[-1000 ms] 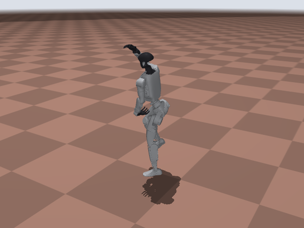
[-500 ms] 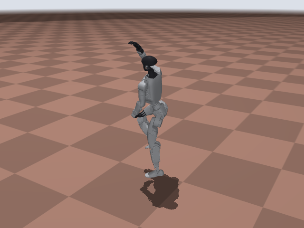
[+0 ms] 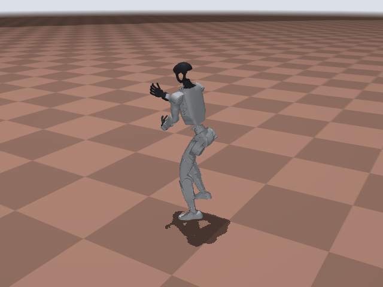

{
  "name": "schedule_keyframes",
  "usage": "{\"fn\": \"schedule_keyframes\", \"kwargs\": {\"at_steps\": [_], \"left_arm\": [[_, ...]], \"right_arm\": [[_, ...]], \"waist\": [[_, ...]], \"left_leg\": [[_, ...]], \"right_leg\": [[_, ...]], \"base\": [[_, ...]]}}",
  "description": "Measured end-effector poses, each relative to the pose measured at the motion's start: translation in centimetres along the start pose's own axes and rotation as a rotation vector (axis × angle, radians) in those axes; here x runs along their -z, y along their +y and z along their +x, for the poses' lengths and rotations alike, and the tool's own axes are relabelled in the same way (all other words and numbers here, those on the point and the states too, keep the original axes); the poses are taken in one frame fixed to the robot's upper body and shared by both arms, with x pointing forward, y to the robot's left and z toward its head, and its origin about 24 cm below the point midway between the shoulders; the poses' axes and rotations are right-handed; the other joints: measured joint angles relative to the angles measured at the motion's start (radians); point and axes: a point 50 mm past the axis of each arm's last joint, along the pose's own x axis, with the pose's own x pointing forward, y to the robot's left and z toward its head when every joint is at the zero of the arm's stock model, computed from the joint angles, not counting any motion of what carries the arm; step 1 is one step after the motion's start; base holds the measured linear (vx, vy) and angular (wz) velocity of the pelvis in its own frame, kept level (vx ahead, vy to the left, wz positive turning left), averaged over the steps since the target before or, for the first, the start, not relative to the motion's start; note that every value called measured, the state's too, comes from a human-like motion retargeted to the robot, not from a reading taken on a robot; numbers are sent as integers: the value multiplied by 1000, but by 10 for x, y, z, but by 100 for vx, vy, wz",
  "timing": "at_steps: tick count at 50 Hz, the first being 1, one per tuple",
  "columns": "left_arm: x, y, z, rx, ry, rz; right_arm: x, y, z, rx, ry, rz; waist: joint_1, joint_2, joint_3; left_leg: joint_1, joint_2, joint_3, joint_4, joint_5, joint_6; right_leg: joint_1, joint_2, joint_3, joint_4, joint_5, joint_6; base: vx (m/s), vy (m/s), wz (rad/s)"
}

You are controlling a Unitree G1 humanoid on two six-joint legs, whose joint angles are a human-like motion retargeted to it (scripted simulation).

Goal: Kungfu

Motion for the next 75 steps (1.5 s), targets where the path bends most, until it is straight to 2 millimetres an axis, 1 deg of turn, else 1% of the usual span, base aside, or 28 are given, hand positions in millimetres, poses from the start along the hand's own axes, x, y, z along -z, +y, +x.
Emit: {"fn": "schedule_keyframes", "kwargs": {"at_steps": [3, 5, 8, 9, 10, 12, 16, 20, 22, 25, 28, 31, 34, 35, 37, 38, 40, 42, 43, 45, 48, 51, 53, 55, 60, 63, 67, 75], "left_arm": [[6, -13, 10, 68, -1, -5], [17, -27, 16, 159, -2, -60], [37, -52, 22, 321, -20, -222], [44, -57, 22, 354, -26, -267], [51, -63, 20, 380, -28, -306], [66, -72, 17, 408, -8, -349], [103, -87, 9, 370, 107, -424], [105, -88, 8, 380, 147, -377], [94, -77, 10, 341, 144, -338], [74, -59, 15, 199, 106, -280], [50, -30, 11, 10, 61, -192], [27, 3, -6, -146, 41, -57], [-16, 43, -42, -277, -4, 186], [-35, 55, -56, -320, -27, 291], [-81, 80, -92, -469, -36, 520], [-106, 92, -112, -587, -21, 626], [-144, 108, -143, -874, -41, 763], [-171, 116, -170, -1128, -163, 775], [-177, 118, -184, -1235, -228, 748], [-175, 121, -209, -1353, -330, 664], [-136, 126, -253, -1432, -307, 541], [-80, 123, -275, -1461, -213, 442], [-48, 114, -272, -1489, -220, 425], [-25, 104, -261, -1555, -271, 395], [17, 89, -223, -1663, -350, 194], [20, 89, -211, -1621, -351, 145], [12, 91, -202, -1555, -316, 204], [-7, 89, -196, -1516, -366, 286]], "right_arm": [[55, -12, -30, 65, 23, 242], [97, -17, -58, 103, 48, 361], [164, -7, -112, 193, 78, 564], [179, 0, -126, 225, 71, 645], [190, 6, -137, 256, 57, 727], [204, 12, -160, 289, 104, 810], [202, 6, -180, 286, 116, 737], [180, -10, -157, 181, 93, 569], [151, -20, -126, 94, 29, 463], [94, -23, -75, -25, -114, 275], [11, -19, -30, -121, -265, 24], [-70, -3, -8, -151, -422, -281], [-140, 21, -3, -143, -619, -633], [-159, 29, -4, -132, -687, -750], [-191, 42, -6, -91, -809, -970], [-207, 49, -8, -59, -877, -1075], [-232, 63, -13, 7, -987, -1245], [-251, 78, -18, 13, -1070, -1363], [-258, 86, -18, 7, -1099, -1411], [-270, 97, -19, 1, -1119, -1490], [-269, 98, -21, 15, -1098, -1551], [-268, 98, -33, 45, -1119, -1606], [-267, 104, -44, 55, -1159, -1651], [-267, 110, -52, 53, -1178, -1710], [-268, 113, -61, 63, -1127, -1773], [-265, 116, -66, 53, -1093, -1779], [-262, 117, -70, 71, -1044, -1815], [-246, 107, -76, 119, -900, -1783]], "waist": [[15, -45, 37], [32, -66, 80], [120, -88, 137], [135, -83, 146], [135, -66, 155], [152, -32, 190], [187, -50, 199], [200, -24, 182], [201, -39, 183], [174, -37, 181], [135, -22, 148], [136, -27, 94], [198, -53, 103], [236, -76, 130], [285, -130, 189], [291, -160, 208], [252, -210, 192], [241, -191, 180], [264, -198, 196], [280, -229, 210], [243, -287, 146], [186, -273, 57], [189, -232, 21], [201, -200, 1], [123, -177, -87], [77, -158, -110], [85, -179, -92], [136, -217, -100]], "left_leg": [[-105, -25, -34, 172, -80, 17], [-157, -36, -42, 280, -140, 31], [-244, 19, -51, 453, -230, 30], [-289, 29, -77, 508, -254, 26], [-340, 30, -124, 562, -276, 21], [-381, 31, -171, 597, -276, 18], [-417, 34, -179, 628, -276, -6], [-400, 0, -219, 577, -193, -47], [-373, -22, -185, 547, -82, -82], [-364, -24, -60, 613, 49, -149], [-390, 4, 33, 984, 29, -198], [-504, 62, 12, 1423, -23, -114], [-619, 355, -65, 1575, -59, 79], [-626, 497, -87, 1514, -62, 141], [-583, 730, -33, 1138, 39, 136], [-571, 738, 7, 880, 163, 58], [-545, 517, -42, 216, 538, -229], [-567, 504, -53, -128, 487, -204], [-584, 580, -116, -132, 329, -127], [-538, 579, -166, -77, 219, 2], [-518, 521, -198, 302, 314, -9], [-578, 514, -158, 807, 264, 43], [-610, 562, -144, 1113, 208, 81], [-604, 536, -137, 1350, 178, 27], [-620, 142, 17, 1619, 180, -168], [-669, 20, 54, 1646, 228, -219], [-668, -39, 26, 1592, 216, -223], [-650, 32, -26, 1469, 195, -198]], "right_leg": [[76, 27, 148, -261, 77, 11], [154, 36, 228, -476, 212, 18], [218, 95, 279, -594, 93, -141], [167, 94, 253, -541, 85, -145], [91, 75, 208, -470, 102, -112], [52, 81, 147, -436, 80, -147], [48, 98, 132, -430, 42, -182], [94, 66, 95, -489, 56, -188], [139, 35, 99, -545, 78, -189], [210, -50, 77, -630, 113, -159], [282, -141, 47, -715, 139, -133], [327, -213, 19, -777, 163, -131], [401, -181, 10, -826, 175, -171], [436, -158, 36, -830, 176, -182], [493, -137, 123, -826, 177, -179], [512, -150, 159, -840, 186, -169], [508, -240, 174, -883, 214, -139], [504, -275, 125, -907, 233, -124], [562, -247, 111, -940, 229, -145], [586, -270, 127, -947, 238, -153], [552, -324, 206, -888, 223, -145], [535, -329, 224, -863, 207, -148], [536, -272, 213, -861, 195, -175], [547, -228, 217, -891, 202, -192], [530, -273, 198, -986, 236, -177], [489, -298, 171, -974, 230, -167], [510, -304, 154, -1011, 242, -168], [555, -285, 89, -1087, 251, -185]], "base": [[-11, -7, 54], [-20, -10, 58], [-16, -22, -32], [-7, -36, -26], [-13, -27, 49], [-19, -10, 48], [-9, -20, 33], [-1, -18, 97], [-2, -22, 135], [-4, -12, 204], [-3, -3, 214], [16, -5, 157], [10, -33, -11], [10, -34, -140], [-1, -25, -95], [-10, -16, 35], [-19, 1, 157], [-17, 3, 69], [12, -33, -67], [31, -15, -81], [55, 12, -18], [43, 9, 45], [27, 4, -4], [14, 8, -8], [1, 18, 108], [-3, 18, 107], [4, 9, 24], [14, 6, 6]]}}
